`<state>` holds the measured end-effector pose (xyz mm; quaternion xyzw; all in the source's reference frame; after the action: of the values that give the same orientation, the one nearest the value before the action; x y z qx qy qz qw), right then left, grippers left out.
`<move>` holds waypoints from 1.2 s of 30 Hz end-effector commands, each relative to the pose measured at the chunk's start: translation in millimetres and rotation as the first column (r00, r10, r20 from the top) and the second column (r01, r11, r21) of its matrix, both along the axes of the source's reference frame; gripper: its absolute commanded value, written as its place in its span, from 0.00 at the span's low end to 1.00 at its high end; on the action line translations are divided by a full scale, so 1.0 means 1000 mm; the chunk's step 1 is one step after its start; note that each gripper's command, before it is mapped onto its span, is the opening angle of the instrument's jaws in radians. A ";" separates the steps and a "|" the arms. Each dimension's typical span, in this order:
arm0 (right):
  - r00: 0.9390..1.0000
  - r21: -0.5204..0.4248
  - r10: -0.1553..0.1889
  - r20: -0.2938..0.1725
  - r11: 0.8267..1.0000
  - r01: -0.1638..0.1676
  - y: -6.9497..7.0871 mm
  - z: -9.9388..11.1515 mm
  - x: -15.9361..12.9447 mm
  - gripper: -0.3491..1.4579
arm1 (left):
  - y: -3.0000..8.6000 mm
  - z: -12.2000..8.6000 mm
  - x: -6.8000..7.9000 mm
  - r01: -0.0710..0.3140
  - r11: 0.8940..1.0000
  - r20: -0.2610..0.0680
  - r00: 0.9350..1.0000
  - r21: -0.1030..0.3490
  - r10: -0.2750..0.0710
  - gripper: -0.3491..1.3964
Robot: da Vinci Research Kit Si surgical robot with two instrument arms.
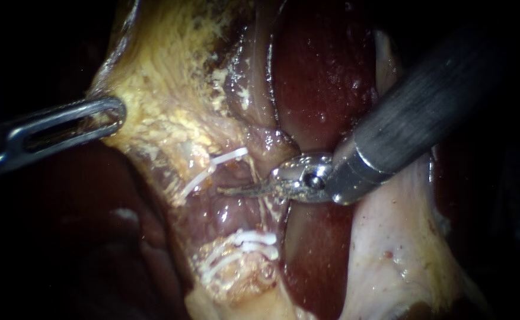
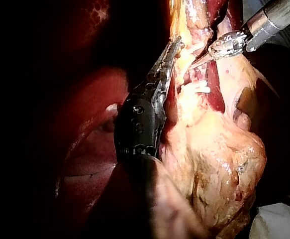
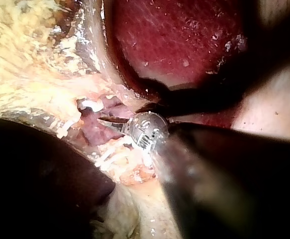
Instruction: Go back from the cut right tube
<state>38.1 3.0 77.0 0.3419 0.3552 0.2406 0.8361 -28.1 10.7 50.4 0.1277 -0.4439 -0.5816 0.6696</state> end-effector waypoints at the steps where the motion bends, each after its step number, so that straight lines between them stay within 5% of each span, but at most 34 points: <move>1: 1.000 -0.001 0.000 -0.001 1.000 0.000 0.0001 -0.0001 0.0000 0.00 | 0.0000 0.0000 0.0000 0.000 1.000 0.000 1.000 0.000 0.000 0.00; 7: 1.000 -0.001 0.000 -0.001 1.000 0.000 0.0001 0.0000 -0.0001 0.00 | 0.0000 0.0000 0.0000 0.000 1.000 0.000 1.000 0.000 0.000 0.00; 11: 1.000 -0.001 0.000 -0.002 1.000 0.000 0.0000 -0.0001 -0.0002 0.27 | 0.0000 0.0000 0.0000 0.000 1.000 0.000 1.000 0.000 0.000 0.00; 16: 1.000 -0.006 -0.006 -0.002 1.000 0.006 0.0000 -0.0001 -0.0003 0.41 | 0.0000 0.0000 0.0000 0.000 1.000 0.000 1.000 0.000 0.000 0.00; 30: 1.000 -0.028 -0.025 -0.015 0.999 0.025 -0.0001 -0.0002 -0.0009 0.56 | 0.0000 0.0001 0.0001 0.000 1.000 0.000 1.000 0.000 0.000 0.00; 36: 0.995 -0.102 -0.073 -0.075 0.993 0.065 -0.0007 -0.0010 -0.0024 0.74 | 0.0000 0.0001 0.0002 -0.001 1.000 0.000 1.000 0.000 0.001 0.00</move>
<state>35.2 2.2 75.8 0.3172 0.3950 0.1664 0.8460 -27.8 10.7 50.6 0.1279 -0.4442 -0.5811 0.6698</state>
